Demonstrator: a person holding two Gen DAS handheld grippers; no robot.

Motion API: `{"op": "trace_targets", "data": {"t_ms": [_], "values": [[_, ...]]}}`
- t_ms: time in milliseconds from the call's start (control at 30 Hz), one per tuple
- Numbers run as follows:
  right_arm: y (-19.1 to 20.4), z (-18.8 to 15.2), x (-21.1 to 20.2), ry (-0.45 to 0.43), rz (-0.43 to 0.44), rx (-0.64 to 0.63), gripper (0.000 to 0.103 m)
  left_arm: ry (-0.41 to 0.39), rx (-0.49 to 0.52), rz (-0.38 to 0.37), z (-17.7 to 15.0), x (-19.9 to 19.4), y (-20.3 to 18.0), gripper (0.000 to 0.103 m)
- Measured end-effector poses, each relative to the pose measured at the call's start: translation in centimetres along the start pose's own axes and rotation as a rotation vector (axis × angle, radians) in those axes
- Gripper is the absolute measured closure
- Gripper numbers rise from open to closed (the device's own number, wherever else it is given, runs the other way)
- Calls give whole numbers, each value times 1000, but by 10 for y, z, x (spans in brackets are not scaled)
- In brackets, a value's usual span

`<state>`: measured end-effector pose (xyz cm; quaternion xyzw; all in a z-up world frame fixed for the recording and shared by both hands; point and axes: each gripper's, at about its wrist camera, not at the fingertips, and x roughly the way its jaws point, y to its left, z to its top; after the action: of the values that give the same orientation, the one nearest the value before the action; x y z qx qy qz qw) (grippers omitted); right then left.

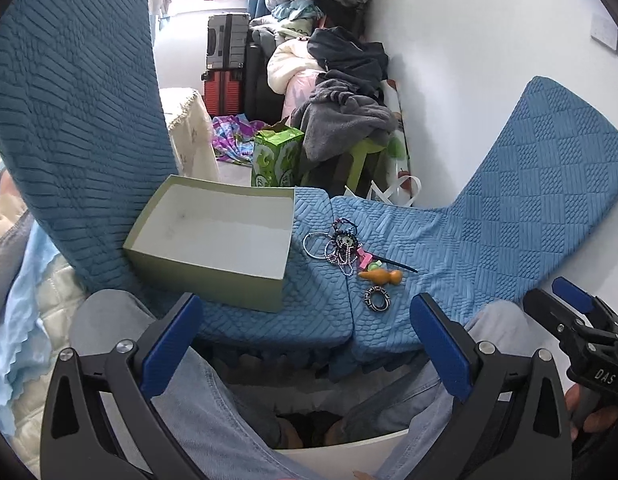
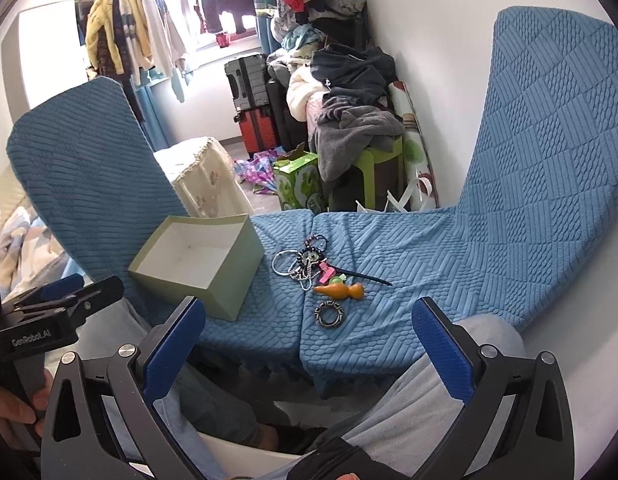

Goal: Organize jewelry
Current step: 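Move both tools toward the jewelry pile on the sofa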

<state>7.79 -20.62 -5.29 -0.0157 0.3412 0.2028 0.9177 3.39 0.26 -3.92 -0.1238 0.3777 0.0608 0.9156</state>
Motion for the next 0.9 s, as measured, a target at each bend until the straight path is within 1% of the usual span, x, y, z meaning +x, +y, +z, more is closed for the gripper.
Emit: {"op": "trace_targets", "data": {"t_ms": [233,533,733,833,900], "values": [[-6,-2,16,24,-1,-7,0,23,-16,-8,-3,14,4,0],[-4,-3,31,43,11,-20,0,42,-48,-1,-5,21,16,0],[-3,-3,37,54,14,-18,0,55,-52,-2,-7,25,16,0],[-5,-4,39,63,43,-10,0,57,-50,-2,-6,27,15,0],[-7,-4,40,62,38,-12,0,58,-51,-3,-6,27,15,0]]}}
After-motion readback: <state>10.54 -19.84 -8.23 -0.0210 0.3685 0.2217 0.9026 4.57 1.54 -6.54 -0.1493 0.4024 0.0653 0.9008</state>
